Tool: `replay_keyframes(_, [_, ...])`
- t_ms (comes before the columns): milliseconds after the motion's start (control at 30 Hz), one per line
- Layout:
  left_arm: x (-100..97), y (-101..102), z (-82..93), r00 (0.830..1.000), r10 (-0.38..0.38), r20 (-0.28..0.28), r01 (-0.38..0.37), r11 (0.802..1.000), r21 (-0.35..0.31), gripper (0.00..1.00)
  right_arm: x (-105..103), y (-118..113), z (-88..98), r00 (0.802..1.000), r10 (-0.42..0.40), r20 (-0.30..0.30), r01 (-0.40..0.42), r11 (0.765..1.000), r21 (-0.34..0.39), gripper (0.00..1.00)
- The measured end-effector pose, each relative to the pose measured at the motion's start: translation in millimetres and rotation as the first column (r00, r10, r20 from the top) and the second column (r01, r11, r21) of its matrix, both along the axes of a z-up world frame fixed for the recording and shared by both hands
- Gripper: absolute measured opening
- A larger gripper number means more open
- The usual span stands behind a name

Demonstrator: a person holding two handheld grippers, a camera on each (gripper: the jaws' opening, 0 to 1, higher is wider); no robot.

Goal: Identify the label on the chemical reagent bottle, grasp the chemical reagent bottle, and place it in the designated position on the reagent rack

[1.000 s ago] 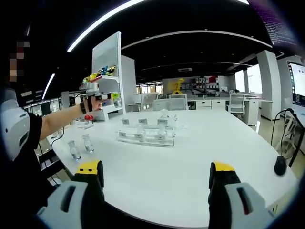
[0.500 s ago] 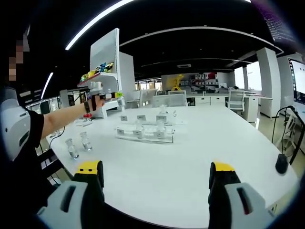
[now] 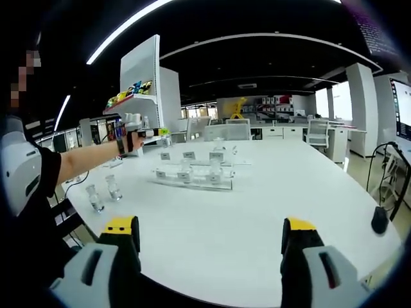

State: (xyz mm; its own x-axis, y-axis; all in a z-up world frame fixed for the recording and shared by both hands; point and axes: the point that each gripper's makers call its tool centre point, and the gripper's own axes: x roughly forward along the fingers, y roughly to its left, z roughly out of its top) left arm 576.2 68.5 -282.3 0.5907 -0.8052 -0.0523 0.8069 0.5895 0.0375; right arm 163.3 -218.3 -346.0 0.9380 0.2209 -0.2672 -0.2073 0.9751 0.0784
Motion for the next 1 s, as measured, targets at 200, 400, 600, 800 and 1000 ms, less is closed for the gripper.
replay_keyframes(200, [2.8,-3.2,-10.1,1.0,0.001,-0.004,-0.001,1.0,0.014,0.23,1.2,-0.2,-2.0,1.0,0.001,-0.006,-0.001,1.0,0.0,0.88])
replay_keyframes(400, [5.8,-3.5,-20.9,1.0,0.006,-0.01,-0.005,0.999,0.039,0.23,1.3,-0.2,-3.0,1.0,0.002,-0.007,-0.002,1.0,0.001,0.88])
replay_keyframes(600, [4.8,-4.2,-38.4,0.999,0.019,-0.03,-0.017,0.997,0.075,0.23,0.5,-0.4,-5.9,1.0,0.002,-0.013,-0.002,1.0,0.004,0.87])
replay_keyframes(800, [3.2,-4.6,-45.0,0.999,0.015,-0.045,-0.011,0.997,0.079,0.23,-1.1,1.7,-6.8,1.0,0.011,-0.017,-0.011,1.0,-0.002,0.87])
replay_keyframes(1000, [3.1,-1.5,-54.7,0.998,0.024,-0.055,-0.019,0.995,0.095,0.24,-1.3,1.3,-7.1,1.0,0.009,-0.018,-0.009,1.0,-0.003,0.87])
